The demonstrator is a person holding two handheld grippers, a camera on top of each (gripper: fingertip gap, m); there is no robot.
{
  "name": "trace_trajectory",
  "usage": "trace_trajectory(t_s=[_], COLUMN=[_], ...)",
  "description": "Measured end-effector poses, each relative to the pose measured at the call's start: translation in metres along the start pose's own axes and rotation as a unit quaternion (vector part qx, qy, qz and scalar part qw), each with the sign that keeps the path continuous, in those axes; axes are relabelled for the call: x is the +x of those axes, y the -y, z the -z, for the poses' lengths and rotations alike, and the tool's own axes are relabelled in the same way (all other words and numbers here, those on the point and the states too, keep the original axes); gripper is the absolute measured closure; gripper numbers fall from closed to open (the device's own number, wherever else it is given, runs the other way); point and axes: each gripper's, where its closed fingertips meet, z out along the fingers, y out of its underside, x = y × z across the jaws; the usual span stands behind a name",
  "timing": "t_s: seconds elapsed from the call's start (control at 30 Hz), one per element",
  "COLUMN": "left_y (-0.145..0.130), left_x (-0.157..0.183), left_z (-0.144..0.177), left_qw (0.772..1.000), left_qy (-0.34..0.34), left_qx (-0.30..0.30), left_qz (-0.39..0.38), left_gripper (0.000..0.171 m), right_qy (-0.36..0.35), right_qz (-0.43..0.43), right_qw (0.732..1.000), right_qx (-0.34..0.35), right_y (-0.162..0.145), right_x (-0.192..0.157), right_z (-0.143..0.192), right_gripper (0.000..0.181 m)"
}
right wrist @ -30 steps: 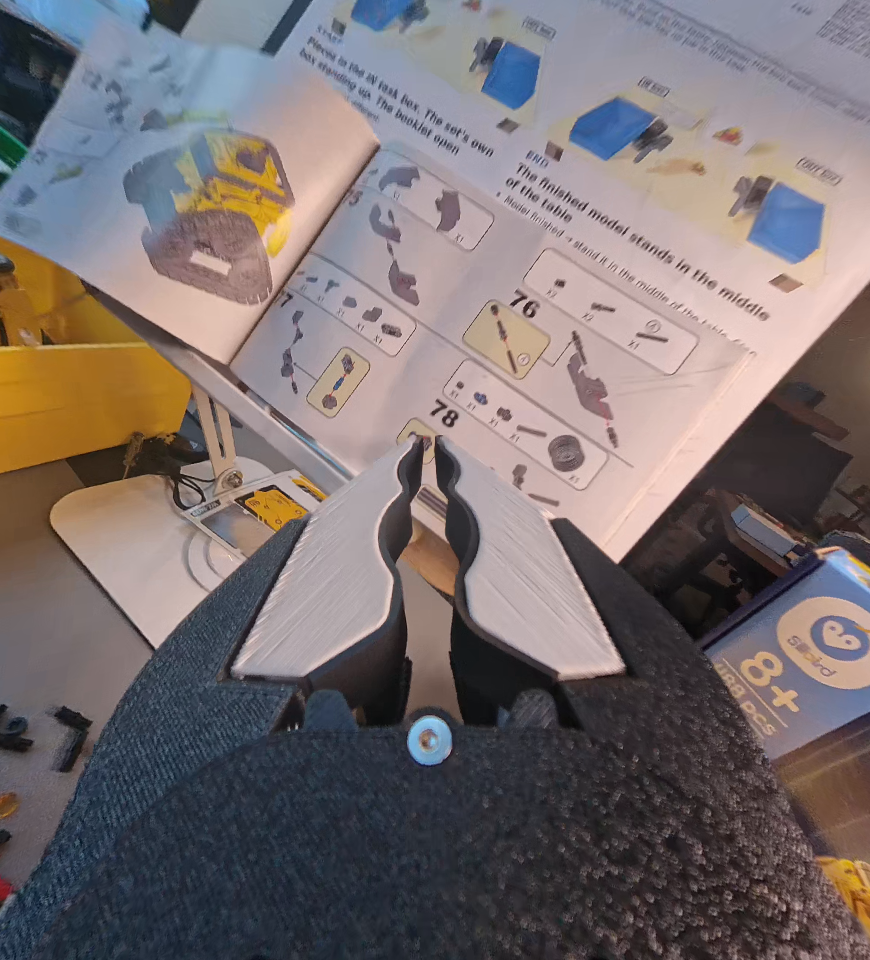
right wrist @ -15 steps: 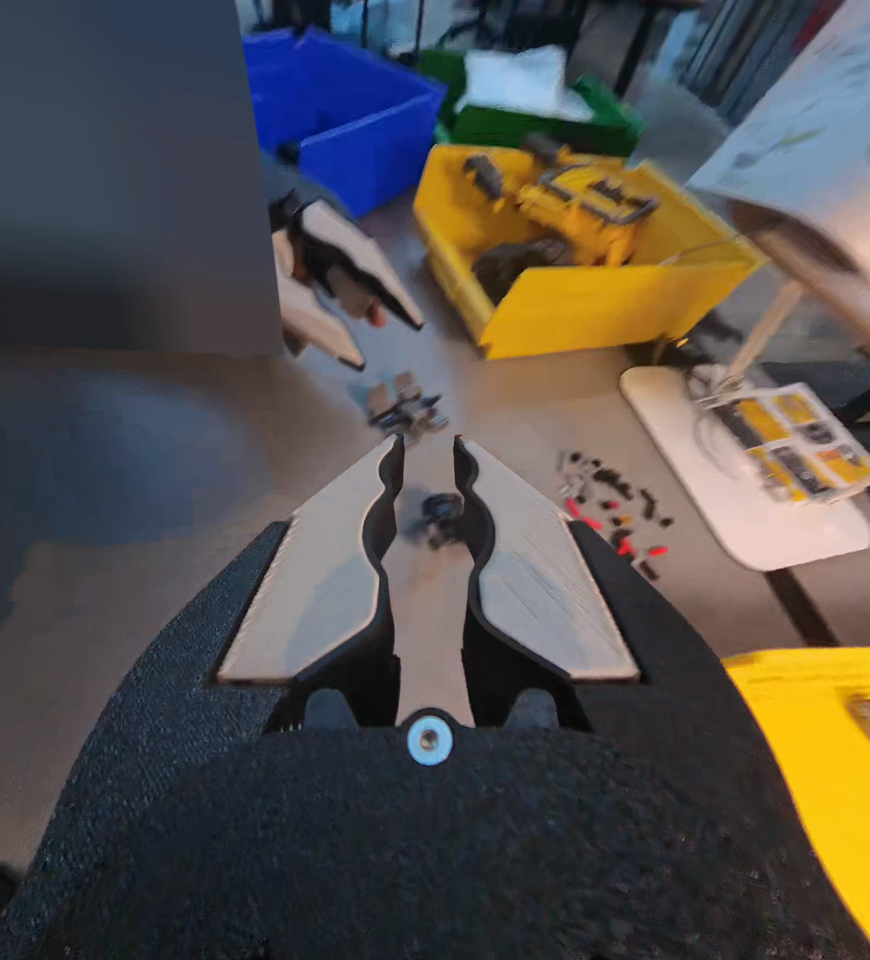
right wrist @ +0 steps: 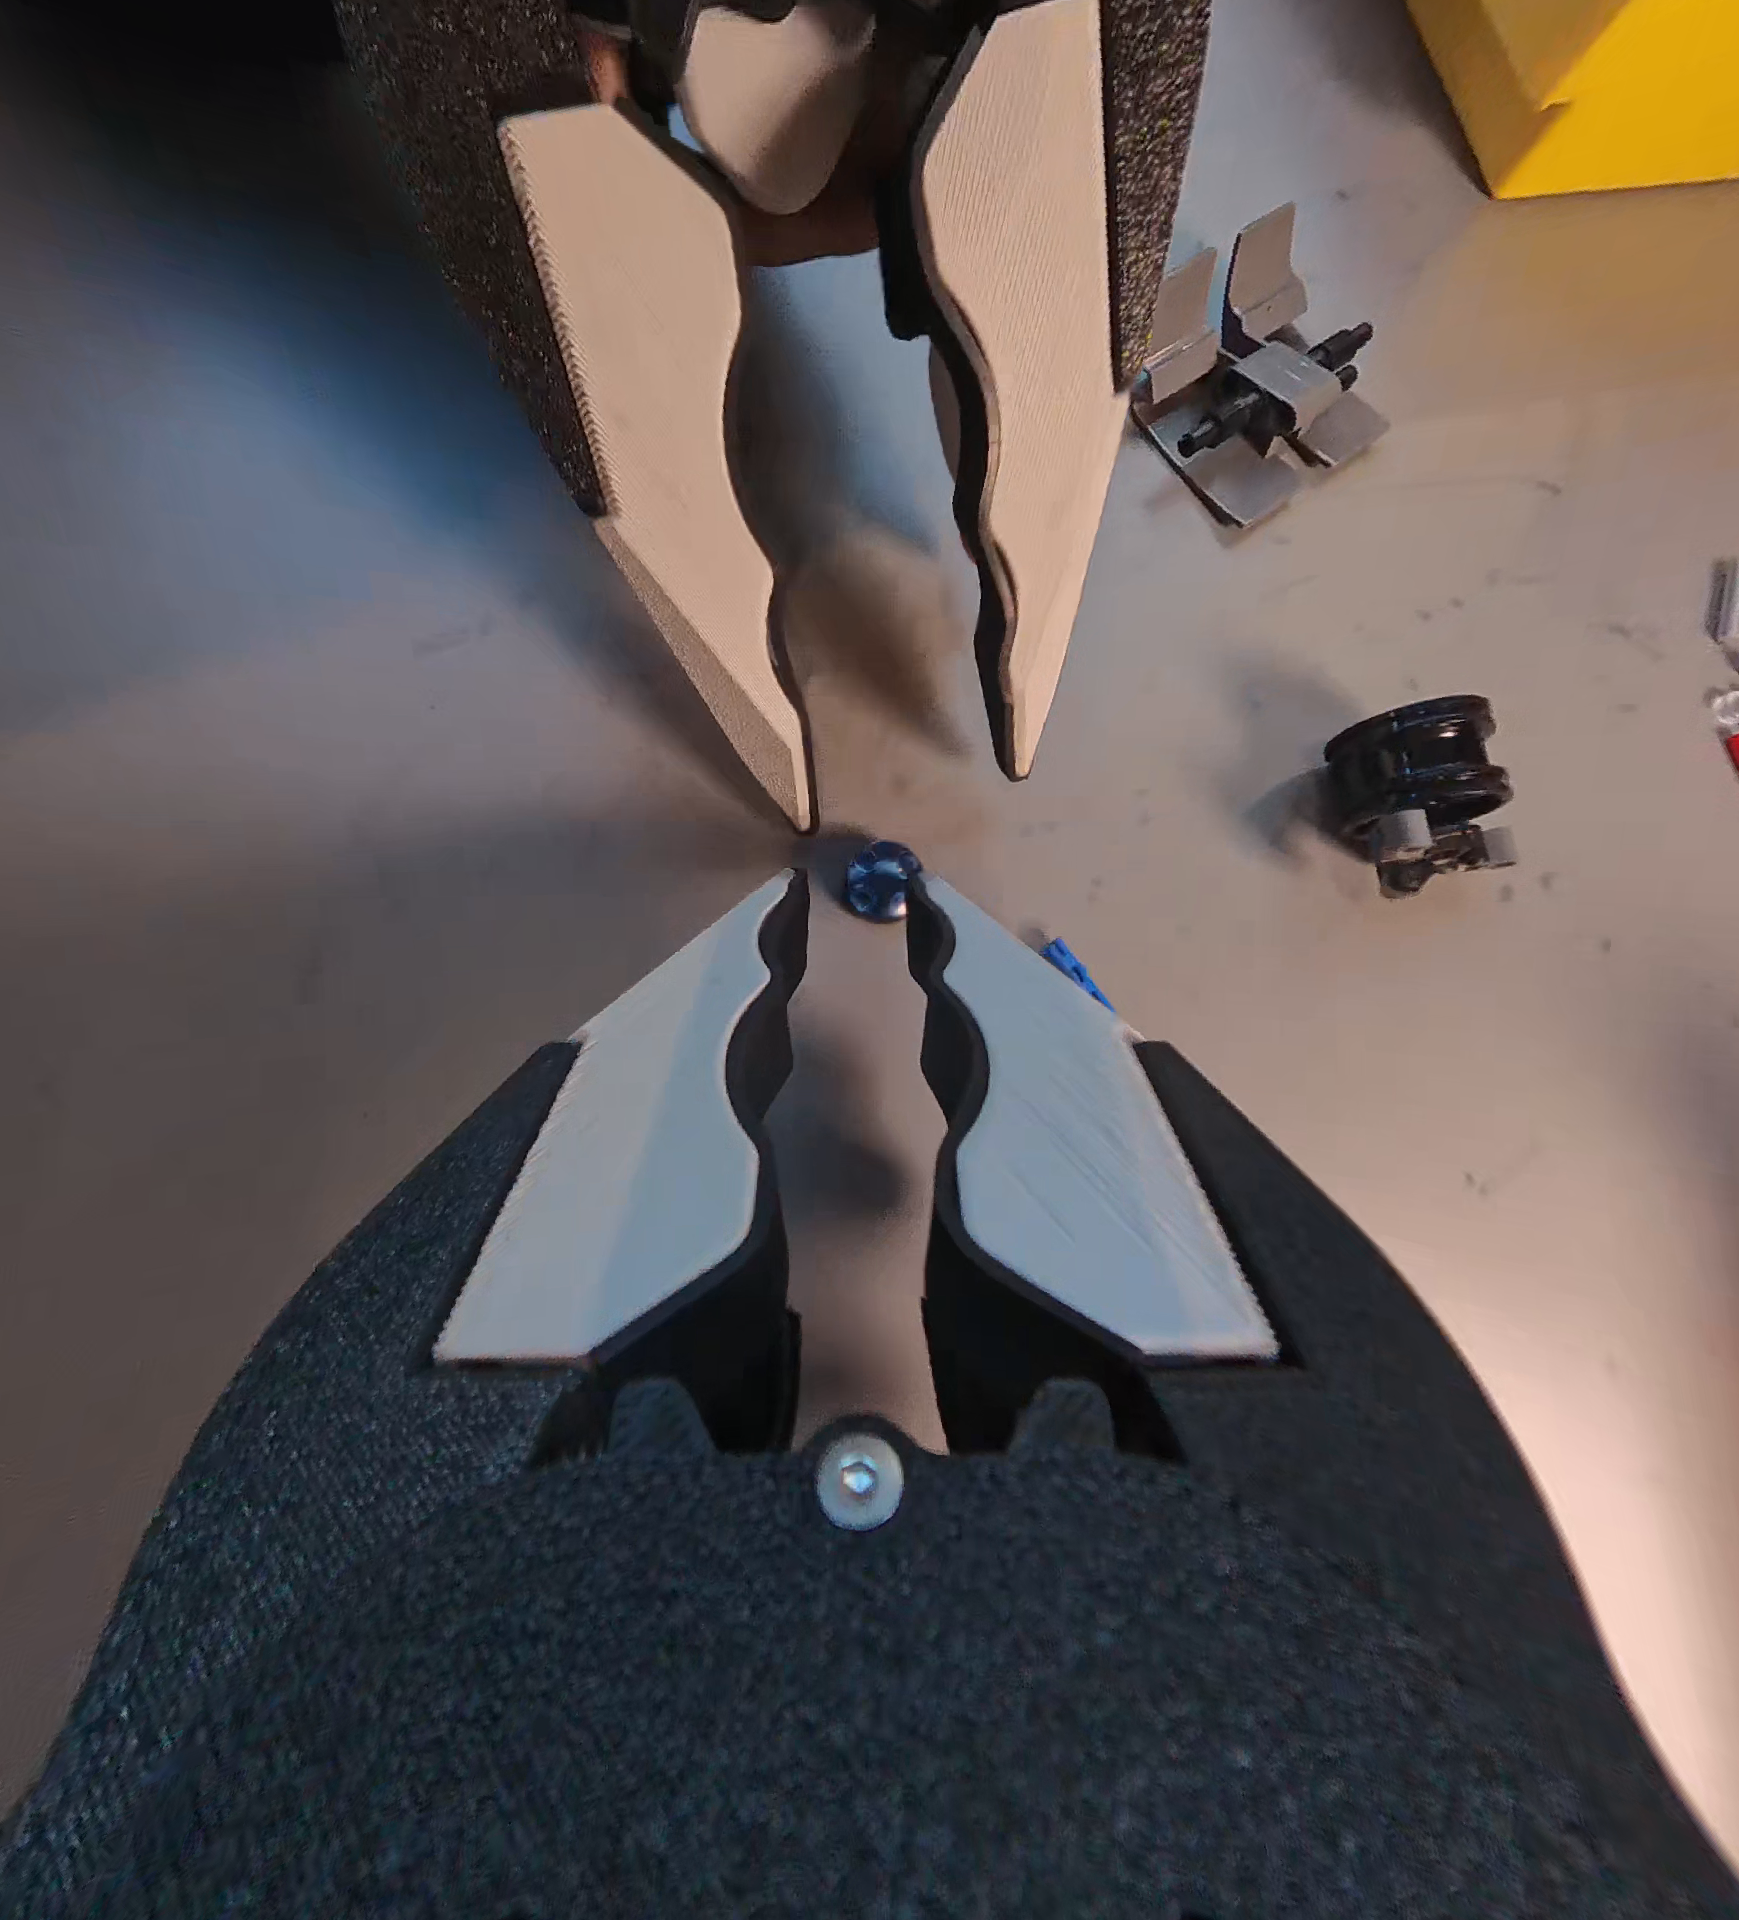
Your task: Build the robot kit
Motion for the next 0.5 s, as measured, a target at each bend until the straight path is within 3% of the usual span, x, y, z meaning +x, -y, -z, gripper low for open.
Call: trace_trajectory(t_s=[0.5], left_y=[-0.030], left_x=[-0.023], left_z=[0.025], left_qw=[0.998], left_qy=[0.013], left_qx=[0.027], left_qz=[0.061], left_gripper=[0.134], right_qy=[0.095], right_qz=[0.033], right_qw=[0.989], right_qx=[-0.105], right_y=[-0.007], right_x=[0.004], right_z=[-0.009], right_gripper=[0.163])
